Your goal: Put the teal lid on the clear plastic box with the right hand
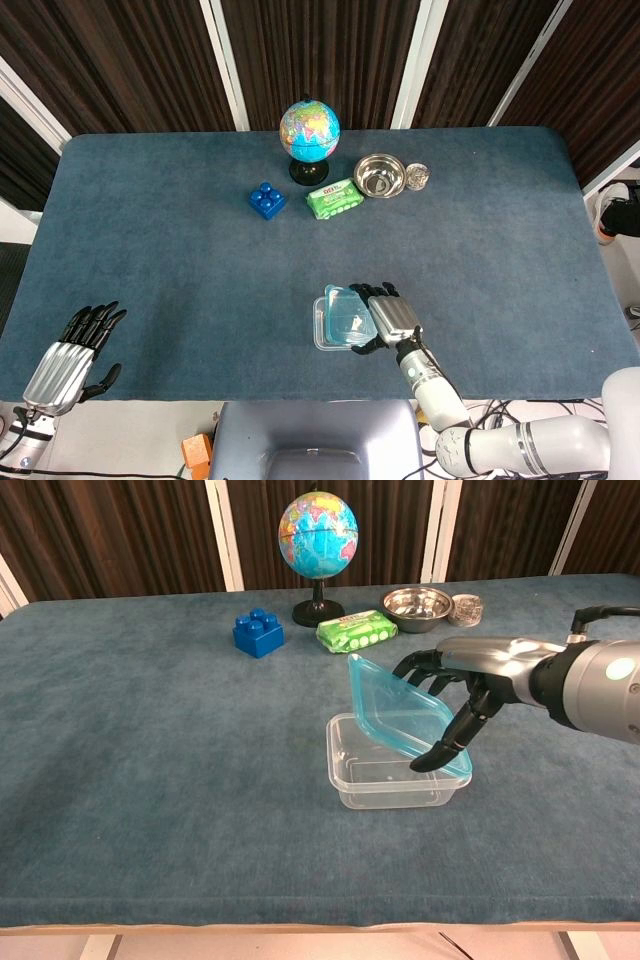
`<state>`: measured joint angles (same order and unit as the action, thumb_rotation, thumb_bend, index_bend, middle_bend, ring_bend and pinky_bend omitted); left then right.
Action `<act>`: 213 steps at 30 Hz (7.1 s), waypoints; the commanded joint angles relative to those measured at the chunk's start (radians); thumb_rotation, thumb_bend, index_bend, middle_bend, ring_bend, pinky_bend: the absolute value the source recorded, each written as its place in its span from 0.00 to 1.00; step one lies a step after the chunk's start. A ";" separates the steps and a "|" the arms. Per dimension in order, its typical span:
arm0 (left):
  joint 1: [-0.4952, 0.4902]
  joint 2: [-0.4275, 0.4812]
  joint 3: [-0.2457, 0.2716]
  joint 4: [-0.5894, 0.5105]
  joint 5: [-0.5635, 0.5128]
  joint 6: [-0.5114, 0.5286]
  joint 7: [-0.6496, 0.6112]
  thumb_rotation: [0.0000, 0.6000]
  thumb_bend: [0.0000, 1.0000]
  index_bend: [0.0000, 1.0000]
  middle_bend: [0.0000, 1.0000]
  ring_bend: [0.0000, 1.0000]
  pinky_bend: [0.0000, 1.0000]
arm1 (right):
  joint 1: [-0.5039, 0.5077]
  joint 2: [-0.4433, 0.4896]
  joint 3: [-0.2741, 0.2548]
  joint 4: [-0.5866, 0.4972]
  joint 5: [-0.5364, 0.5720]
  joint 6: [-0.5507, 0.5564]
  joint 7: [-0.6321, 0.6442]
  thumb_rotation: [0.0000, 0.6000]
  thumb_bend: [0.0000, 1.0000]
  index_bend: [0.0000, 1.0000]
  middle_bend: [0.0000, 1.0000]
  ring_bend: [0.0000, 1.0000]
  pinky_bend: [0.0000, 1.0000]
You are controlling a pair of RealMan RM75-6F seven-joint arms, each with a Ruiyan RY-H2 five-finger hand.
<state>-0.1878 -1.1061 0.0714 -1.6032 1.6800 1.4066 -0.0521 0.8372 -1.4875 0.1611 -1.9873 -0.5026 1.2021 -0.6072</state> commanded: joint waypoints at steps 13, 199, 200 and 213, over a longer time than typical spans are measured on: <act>0.001 0.000 0.003 0.000 0.005 0.003 0.000 1.00 0.38 0.00 0.00 0.00 0.00 | 0.016 -0.037 0.011 0.016 0.026 0.027 -0.036 1.00 0.07 0.76 0.46 0.21 0.03; 0.015 0.017 0.002 0.009 0.013 0.034 -0.044 1.00 0.38 0.00 0.00 0.00 0.00 | -0.217 0.154 -0.252 0.101 -0.655 -0.120 -0.101 1.00 0.48 0.30 0.05 0.00 0.00; 0.015 0.017 0.002 0.009 0.013 0.034 -0.044 1.00 0.38 0.00 0.00 0.00 0.00 | -0.219 0.159 -0.249 0.096 -0.659 -0.118 -0.096 1.00 0.48 0.30 0.05 0.00 0.00; 0.014 0.016 0.003 0.009 0.015 0.032 -0.043 1.00 0.38 0.00 0.00 0.00 0.00 | -0.180 0.115 -0.177 0.065 -0.630 -0.136 -0.128 1.00 0.48 0.27 0.05 0.00 0.00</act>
<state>-0.1736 -1.0903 0.0741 -1.5945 1.6948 1.4386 -0.0953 0.6468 -1.3536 -0.0257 -1.9240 -1.1408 1.0683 -0.7164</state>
